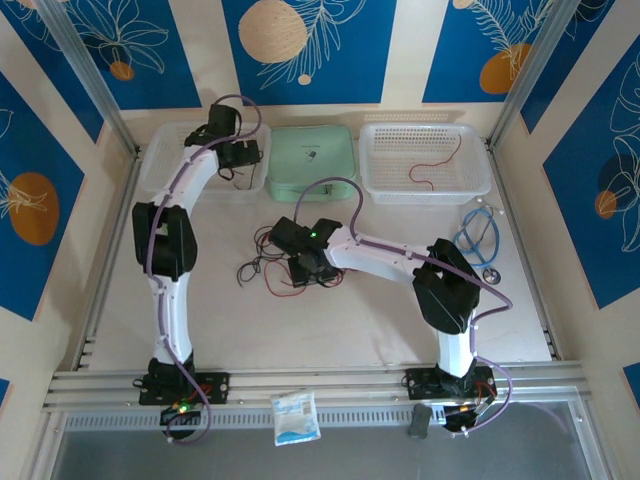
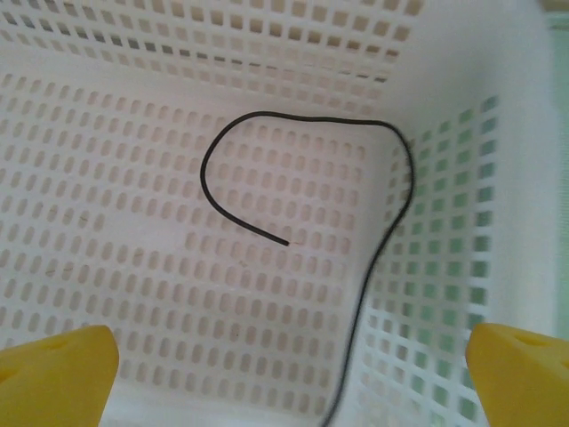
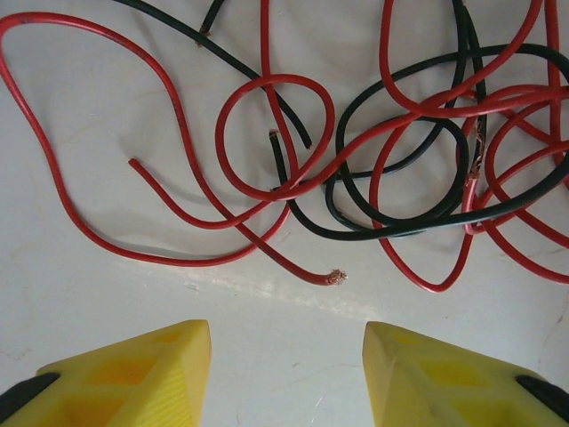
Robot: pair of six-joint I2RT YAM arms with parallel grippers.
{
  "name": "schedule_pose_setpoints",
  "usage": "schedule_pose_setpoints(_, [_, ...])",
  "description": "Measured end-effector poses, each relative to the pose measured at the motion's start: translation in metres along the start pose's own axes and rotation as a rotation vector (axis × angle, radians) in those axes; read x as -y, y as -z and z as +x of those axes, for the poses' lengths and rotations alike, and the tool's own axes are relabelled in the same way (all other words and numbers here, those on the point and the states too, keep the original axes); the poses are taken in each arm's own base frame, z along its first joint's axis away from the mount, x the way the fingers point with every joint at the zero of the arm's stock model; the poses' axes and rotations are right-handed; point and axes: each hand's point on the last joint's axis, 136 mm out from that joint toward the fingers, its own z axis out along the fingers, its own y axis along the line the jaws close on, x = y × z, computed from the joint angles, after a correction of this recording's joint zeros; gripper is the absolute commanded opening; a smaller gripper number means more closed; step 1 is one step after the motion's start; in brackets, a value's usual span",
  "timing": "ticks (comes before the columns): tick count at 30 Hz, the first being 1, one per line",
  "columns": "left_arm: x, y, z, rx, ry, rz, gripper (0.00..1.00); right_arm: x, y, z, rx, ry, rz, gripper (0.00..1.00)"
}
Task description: Untangle the cables
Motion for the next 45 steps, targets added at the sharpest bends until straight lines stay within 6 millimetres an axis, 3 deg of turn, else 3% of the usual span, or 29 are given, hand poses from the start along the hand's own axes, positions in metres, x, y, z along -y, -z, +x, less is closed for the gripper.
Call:
schedule_pose_setpoints(10, [0.01, 0.107, -0.053, 0.194, -0.017, 0.095, 1.0, 0.004, -0.004, -0.007, 0.011, -0.036, -0.005, 0.45])
schedule_pose_setpoints(15, [0.008, 0.135, -0.057, 0.236, -0.019, 0.107, 1.0, 0.007, -0.014, -0.01, 0.007, -0.06, -0.006, 0.43])
schedule_pose_setpoints(22, [0.002, 0.145, -0.027, 0.192, -0.025, 0.12, 1.0, 0.005, -0.026, -0.013, -0.004, -0.073, -0.02, 0.35])
schedule_pose_setpoints(28, [-0.007, 0.183, -0.008, 0.217, -0.02, 0.135, 1.0, 0.0, -0.027, -0.015, -0.005, -0.077, -0.048, 0.21])
schedule_pose_setpoints(32, [-0.012, 0.21, 0.001, 0.247, -0.006, 0.153, 1.0, -0.002, -0.028, -0.013, -0.013, -0.08, -0.059, 0.0])
schedule_pose_setpoints(36, [-0.013, 0.221, 0.022, 0.234, 0.021, 0.18, 1.0, -0.004, -0.026, -0.012, -0.018, -0.085, -0.076, 0.0])
schedule_pose_setpoints(40, [-0.006, 0.216, 0.062, 0.163, 0.026, 0.214, 1.0, -0.005, -0.007, -0.017, 0.009, -0.082, -0.108, 0.0])
schedule_pose_setpoints(45, [0.019, 0.201, 0.125, 0.035, -0.032, 0.267, 0.96, -0.008, 0.054, -0.037, 0.115, -0.082, -0.224, 0.0])
